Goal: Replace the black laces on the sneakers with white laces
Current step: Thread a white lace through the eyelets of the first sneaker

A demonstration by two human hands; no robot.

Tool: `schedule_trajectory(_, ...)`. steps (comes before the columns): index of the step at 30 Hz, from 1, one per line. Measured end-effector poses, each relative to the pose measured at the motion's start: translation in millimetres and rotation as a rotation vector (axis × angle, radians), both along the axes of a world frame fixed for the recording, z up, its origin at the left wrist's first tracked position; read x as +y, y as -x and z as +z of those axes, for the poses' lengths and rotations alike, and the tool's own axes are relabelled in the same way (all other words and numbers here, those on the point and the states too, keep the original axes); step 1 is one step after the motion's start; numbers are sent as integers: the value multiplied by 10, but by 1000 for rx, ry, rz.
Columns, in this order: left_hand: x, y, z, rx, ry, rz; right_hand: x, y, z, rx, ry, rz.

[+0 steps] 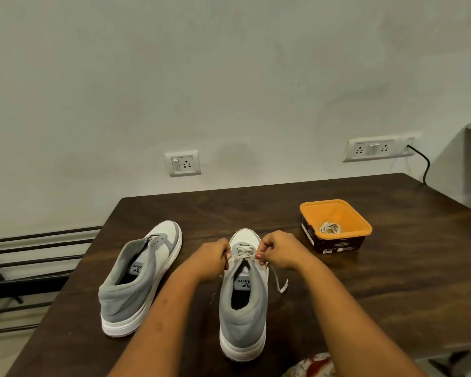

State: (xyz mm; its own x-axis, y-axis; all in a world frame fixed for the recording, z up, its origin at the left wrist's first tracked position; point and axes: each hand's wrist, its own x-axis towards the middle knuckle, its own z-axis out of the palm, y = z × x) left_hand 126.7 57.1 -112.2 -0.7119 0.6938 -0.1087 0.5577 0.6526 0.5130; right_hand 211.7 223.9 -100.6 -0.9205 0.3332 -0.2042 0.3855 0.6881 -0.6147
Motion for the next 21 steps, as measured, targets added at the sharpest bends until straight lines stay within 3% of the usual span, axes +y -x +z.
schedule_trajectory(5,3,-1,18,63,-4,40,19,-18,11,-8,37,9)
schedule_trajectory(8,-4,-37,25,-128,-183,54,-11,-63,23,-8,171,63)
schedule_trajectory(10,23,-76,32,-166,-101,-11,-52,-85,34,-55,205,111)
schedule_trajectory(15,127,-113,-42,17,148,11,-193,4,-8,-123,29,87)
schedule_trajectory(18,178,-179,-103,118,154,81,-307,36,-36,-150,-206,33)
schedule_trajectory(21,224,-250,-150,235,175,122,-364,40,-47,-135,-284,-38)
